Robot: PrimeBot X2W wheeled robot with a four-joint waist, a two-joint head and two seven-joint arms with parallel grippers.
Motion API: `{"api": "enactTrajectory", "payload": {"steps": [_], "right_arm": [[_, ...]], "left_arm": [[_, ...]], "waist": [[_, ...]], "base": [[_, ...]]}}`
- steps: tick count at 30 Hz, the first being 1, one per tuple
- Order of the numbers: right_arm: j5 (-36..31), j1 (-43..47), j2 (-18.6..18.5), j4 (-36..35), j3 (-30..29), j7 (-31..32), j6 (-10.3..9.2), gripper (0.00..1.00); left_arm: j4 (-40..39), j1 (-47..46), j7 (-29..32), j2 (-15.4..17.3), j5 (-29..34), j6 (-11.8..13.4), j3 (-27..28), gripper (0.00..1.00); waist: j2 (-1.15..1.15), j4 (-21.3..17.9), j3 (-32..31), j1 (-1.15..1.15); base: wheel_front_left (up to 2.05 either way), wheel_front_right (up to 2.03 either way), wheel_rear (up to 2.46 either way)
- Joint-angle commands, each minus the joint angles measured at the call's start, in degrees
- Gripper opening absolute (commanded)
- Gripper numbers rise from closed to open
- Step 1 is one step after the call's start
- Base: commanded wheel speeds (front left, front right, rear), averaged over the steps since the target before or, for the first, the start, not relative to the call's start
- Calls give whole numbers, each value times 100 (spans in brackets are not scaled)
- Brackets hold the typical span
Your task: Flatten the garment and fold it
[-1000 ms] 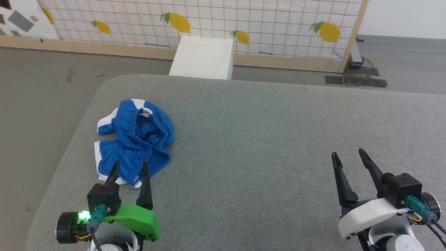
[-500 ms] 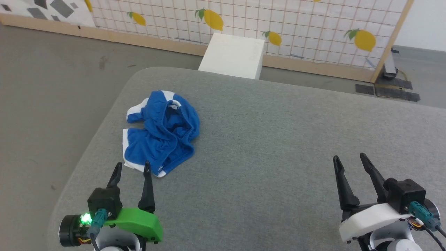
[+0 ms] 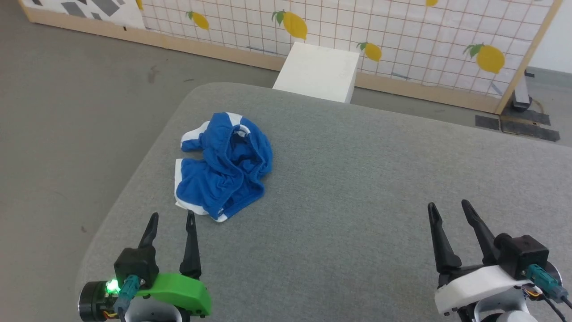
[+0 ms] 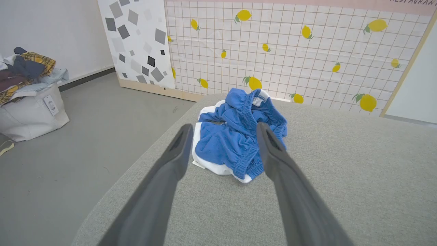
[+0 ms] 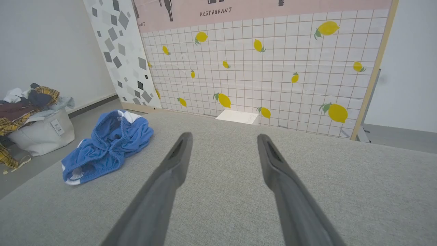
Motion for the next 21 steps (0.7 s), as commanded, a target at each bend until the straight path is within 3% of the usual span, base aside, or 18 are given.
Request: {"api": "enactTrajectory", "payload": {"steps": [1,21], "right_arm": [[81,98,-2,24,7,-68,-5,100],[320,181,-3,121,70,-304,-6,100]], "left_arm": [[9,82,-66,-11,-69,33,-22,100],[21,205,-301,-14,-207,128,-114,100]], "waist": [[0,44,-3,0],[0,454,-26,0]], "base": [[0,0,0],[0,0,0]]}}
